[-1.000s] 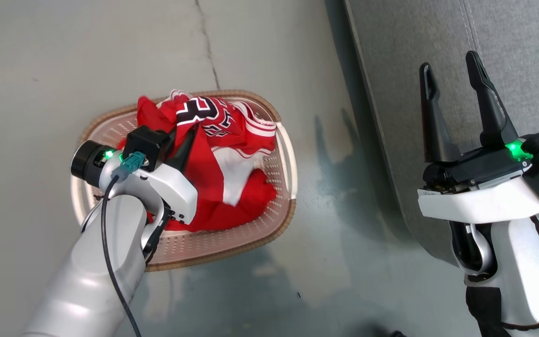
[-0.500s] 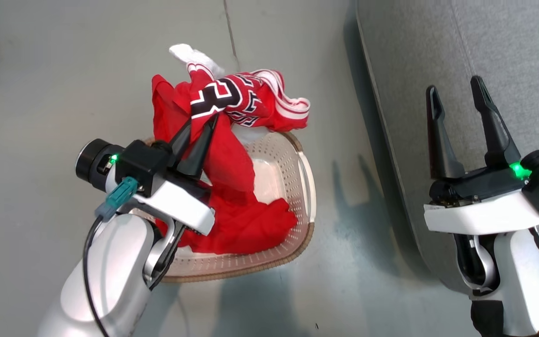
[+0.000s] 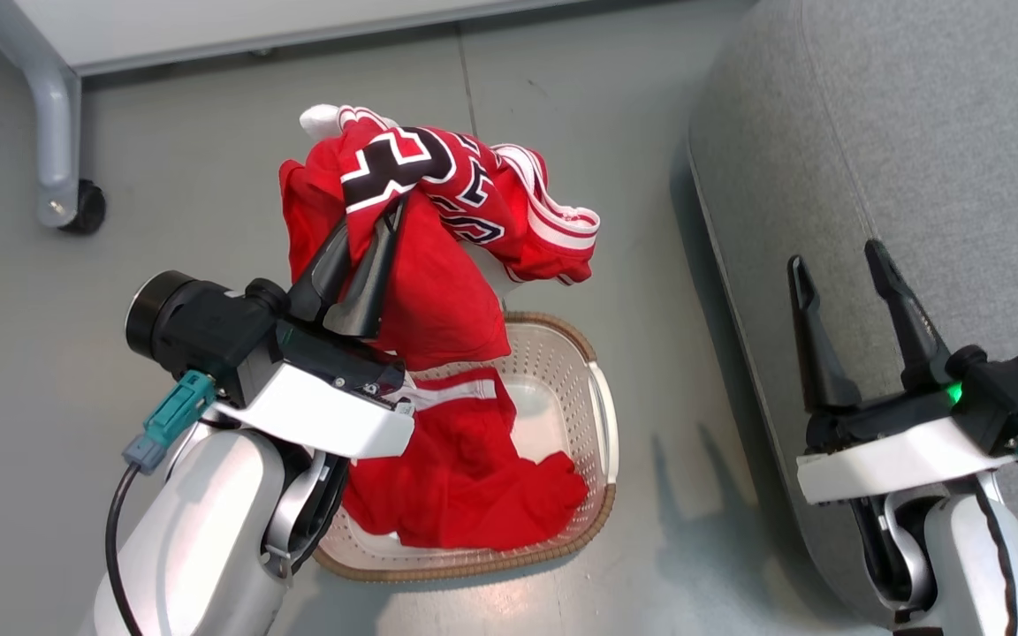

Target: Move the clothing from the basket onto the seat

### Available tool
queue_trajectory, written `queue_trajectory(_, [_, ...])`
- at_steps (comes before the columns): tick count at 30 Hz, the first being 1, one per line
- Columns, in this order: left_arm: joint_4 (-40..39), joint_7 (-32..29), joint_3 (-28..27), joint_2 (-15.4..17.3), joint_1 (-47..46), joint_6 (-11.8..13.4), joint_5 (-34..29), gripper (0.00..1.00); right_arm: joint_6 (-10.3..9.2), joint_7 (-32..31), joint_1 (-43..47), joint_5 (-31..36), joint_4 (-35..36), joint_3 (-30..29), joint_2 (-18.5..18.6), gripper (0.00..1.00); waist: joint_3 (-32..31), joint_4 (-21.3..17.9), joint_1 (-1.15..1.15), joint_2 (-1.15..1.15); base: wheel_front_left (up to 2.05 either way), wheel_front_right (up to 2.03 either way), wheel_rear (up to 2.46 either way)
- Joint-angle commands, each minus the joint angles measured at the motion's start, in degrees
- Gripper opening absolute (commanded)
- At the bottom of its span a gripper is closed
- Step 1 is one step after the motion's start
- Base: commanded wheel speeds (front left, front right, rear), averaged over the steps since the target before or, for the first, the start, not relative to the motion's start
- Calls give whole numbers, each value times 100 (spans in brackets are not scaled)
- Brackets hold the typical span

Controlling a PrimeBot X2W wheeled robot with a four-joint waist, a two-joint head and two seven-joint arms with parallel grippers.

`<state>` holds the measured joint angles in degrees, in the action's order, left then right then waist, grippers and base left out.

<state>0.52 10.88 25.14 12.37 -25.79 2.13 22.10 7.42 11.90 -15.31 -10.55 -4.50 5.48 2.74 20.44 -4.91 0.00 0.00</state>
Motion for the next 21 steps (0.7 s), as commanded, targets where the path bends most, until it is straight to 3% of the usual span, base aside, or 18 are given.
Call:
queue_trajectory(1, [-86, 31, -45, 4, 96, 54, 89, 0, 12, -79, 155, 21, -25, 4, 27, 100, -308, 99, 0, 0, 0, 0, 0])
queue_trajectory(21, [-202, 263, -40, -18, 1012, 102, 400, 0, 12, -483, 1104, -90, -7, 30, 27, 100, -1568, 222, 0, 0, 0, 0, 0])
